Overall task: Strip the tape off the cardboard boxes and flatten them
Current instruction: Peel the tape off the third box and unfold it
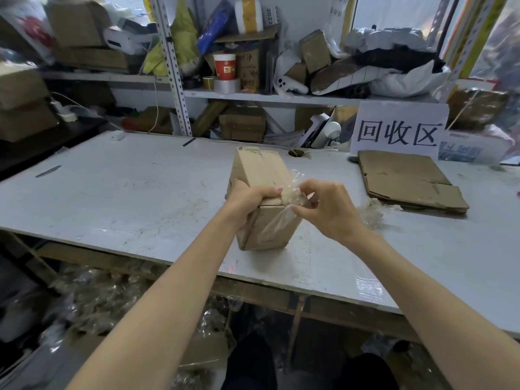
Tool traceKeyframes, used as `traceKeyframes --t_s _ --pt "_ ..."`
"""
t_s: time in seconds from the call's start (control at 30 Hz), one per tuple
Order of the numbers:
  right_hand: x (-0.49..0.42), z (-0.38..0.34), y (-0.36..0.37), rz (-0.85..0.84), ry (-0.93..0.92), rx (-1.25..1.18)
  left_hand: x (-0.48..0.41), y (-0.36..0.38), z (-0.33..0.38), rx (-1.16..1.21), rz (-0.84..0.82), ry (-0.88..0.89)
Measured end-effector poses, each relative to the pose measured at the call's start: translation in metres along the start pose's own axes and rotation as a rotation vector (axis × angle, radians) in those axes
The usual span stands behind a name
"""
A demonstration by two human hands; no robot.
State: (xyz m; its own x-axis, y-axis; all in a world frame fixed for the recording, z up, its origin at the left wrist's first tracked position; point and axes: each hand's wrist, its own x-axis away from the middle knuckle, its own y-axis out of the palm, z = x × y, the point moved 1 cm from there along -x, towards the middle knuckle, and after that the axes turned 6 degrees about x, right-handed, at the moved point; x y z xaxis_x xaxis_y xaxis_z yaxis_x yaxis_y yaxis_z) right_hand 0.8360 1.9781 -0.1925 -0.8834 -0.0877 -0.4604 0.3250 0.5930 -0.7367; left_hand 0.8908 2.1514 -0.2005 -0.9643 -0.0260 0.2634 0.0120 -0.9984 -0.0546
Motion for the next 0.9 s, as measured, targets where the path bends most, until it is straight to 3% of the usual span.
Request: traceKeyframes --t_s 0.17,0.27,0.4,0.5,0.63,0.77,0.83,0.9 --pt "0.001 0.032 -0.024 -0.164 0.217 -0.474 -0.008 -0.023 -0.003 0.043 -0.027 0.083" --pt "0.001 0.039 -0.024 -0.007 0.310 -0.523 -0.006 -0.018 -0.001 0.006 -0.061 0.087" --pt "0.001 0.053 -0.030 0.253 0.571 -0.602 -0.008 -0.015 -0.003 0.001 -0.036 0.089" --pt "0.007 0.066 -0.032 0.393 0.667 -0.465 -0.010 -0.021 -0.004 0.027 -0.031 0.081" --pt "0.011 0.074 -0.035 0.564 0.581 -0.219 -0.008 -0.015 -0.005 0.018 -0.078 0.086" --pt "-0.001 0.087 -0.056 0.739 0.347 0.104 -0.010 -0.009 -0.004 -0.001 -0.074 0.086" --pt "-0.002 0.090 -0.056 0.707 0.187 0.306 -0.012 -0.008 -0.005 -0.019 -0.071 0.077" --pt "0.003 0.095 -0.043 0.500 0.044 0.469 -0.013 -0.008 -0.006 -0.040 -0.070 0.084"
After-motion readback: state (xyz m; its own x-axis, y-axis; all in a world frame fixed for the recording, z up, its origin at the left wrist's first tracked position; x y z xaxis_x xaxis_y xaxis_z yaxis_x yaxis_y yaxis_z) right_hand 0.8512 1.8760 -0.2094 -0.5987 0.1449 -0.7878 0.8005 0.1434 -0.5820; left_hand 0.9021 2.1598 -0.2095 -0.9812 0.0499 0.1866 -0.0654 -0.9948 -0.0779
